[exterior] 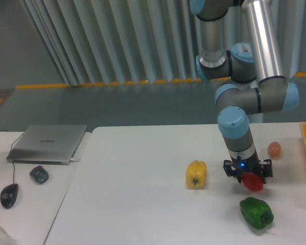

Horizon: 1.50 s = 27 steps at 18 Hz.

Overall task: Place the red peppers in a basket
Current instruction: 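Lift the red pepper up from the table, then carry the red pepper to the yellow basket and release it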

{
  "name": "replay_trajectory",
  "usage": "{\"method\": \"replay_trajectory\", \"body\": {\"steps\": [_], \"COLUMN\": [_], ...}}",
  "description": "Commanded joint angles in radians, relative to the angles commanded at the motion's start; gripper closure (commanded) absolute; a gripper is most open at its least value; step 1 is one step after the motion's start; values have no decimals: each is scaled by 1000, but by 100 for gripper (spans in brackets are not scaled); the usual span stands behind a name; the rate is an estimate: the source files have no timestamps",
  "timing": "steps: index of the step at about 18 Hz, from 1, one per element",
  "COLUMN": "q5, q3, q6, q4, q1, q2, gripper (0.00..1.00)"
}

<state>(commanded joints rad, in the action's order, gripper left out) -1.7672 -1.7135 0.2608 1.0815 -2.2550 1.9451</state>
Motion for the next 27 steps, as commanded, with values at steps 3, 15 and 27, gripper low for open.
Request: {"method": "replay_trajectory", "body": {"steps": [3, 15, 27], "q5": [0, 2, 17], "q3": [23, 159, 173], "q6": [0, 445, 1228], "q4": [15, 178, 225], "q1": [2, -46, -135], "q2": [-3, -101, -124], "gripper": [37, 37, 37]}}
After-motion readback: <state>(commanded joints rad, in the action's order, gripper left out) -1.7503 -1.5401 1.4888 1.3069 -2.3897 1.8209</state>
